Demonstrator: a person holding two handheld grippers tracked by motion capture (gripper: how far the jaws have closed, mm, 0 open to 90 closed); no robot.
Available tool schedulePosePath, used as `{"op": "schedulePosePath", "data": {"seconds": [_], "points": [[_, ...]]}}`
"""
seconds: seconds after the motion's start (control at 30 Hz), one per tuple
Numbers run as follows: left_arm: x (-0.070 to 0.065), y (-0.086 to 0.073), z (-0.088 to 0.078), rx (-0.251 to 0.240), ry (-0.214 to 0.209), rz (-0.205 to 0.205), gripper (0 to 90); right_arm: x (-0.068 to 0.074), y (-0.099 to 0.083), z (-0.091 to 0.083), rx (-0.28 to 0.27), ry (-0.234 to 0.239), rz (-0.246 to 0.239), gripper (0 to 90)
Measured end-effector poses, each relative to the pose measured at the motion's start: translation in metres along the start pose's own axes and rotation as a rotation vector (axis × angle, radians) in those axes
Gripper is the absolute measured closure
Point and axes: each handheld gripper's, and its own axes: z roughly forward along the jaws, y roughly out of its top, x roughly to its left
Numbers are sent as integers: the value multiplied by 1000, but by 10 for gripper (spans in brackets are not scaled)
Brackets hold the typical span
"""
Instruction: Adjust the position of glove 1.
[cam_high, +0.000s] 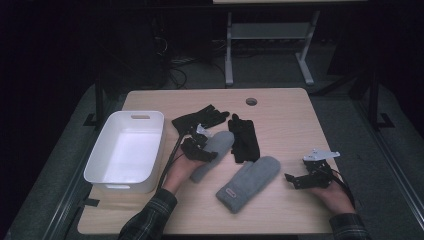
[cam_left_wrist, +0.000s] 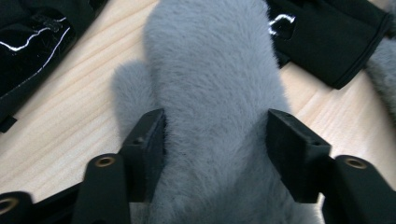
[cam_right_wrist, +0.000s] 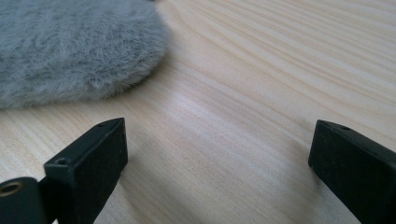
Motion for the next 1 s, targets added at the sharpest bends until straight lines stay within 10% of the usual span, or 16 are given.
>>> {"op": "schedulePosePath", "data": {"seconds": [0.4,0.73,1.0], "points": [[5,-4,-7,-35,-20,-4,819,0,0,0,0,0,0,43],[1,7,-33,-69,-98,-85,842,0,0,0,0,-1,1,43],[-19,23,-49,-95,-190,-71,843,0,0,0,0,-1,1,43]]}}
